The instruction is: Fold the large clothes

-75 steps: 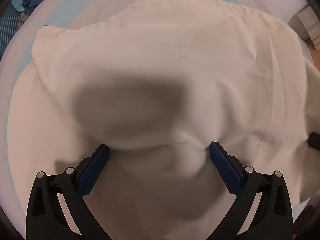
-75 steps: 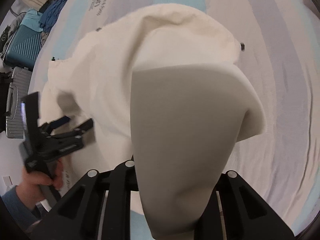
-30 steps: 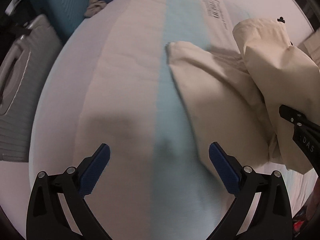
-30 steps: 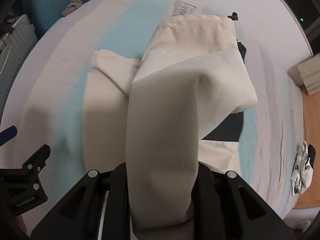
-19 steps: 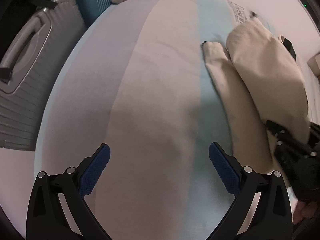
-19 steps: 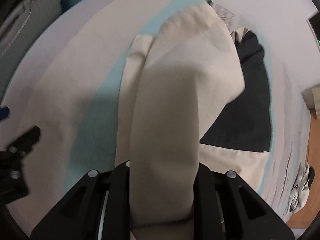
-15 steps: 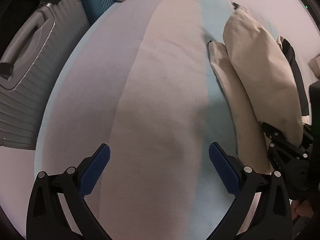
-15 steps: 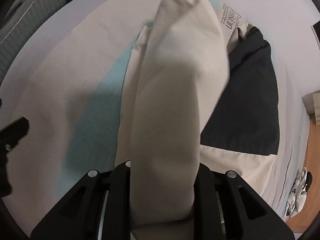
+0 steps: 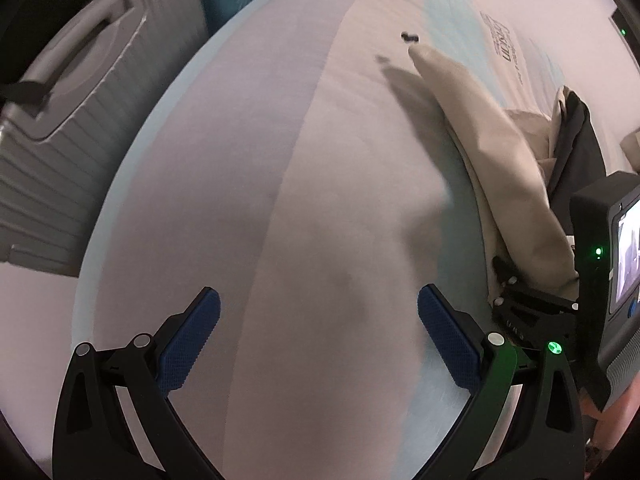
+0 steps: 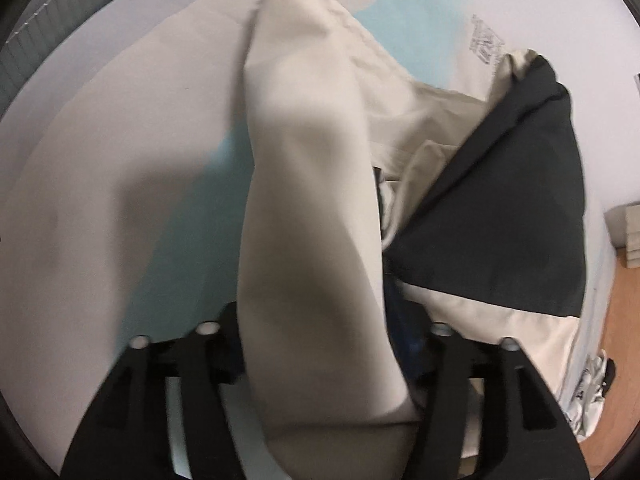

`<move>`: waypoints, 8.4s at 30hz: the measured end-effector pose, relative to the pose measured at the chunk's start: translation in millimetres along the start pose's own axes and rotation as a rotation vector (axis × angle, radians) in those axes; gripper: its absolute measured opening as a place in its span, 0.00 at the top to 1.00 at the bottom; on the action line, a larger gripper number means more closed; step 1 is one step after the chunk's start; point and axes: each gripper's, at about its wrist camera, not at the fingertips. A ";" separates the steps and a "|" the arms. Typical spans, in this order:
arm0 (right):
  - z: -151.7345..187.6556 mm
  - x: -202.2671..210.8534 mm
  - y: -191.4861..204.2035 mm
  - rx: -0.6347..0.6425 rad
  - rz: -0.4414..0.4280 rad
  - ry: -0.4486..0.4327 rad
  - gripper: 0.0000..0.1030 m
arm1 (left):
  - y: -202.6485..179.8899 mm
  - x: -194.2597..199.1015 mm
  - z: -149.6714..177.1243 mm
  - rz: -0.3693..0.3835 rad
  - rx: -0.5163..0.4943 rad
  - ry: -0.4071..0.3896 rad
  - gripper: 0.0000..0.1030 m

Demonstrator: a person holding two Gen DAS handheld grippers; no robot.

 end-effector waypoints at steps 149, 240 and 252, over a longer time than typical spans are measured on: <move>78.7 51.3 -367.3 -0.445 -0.963 -0.151 0.56 | -370.0 19.7 -139.0 0.069 -0.310 -0.021 0.54; 667.2 -16.1 -1206.8 -1.047 0.176 -0.291 0.07 | -1449.7 -96.1 48.9 0.190 -0.875 -0.152 0.06; 709.1 78.6 -1105.2 -1.103 0.375 -0.390 0.07 | -1369.6 9.2 128.7 0.243 -0.880 -0.314 0.06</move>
Point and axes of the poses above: each gripper's, at about its wrist camera, not at the fingertips, and x roughly against the way its jaws point, y to its left, z to its underside, and after that the axes turned 8 degrees about -x, right-handed
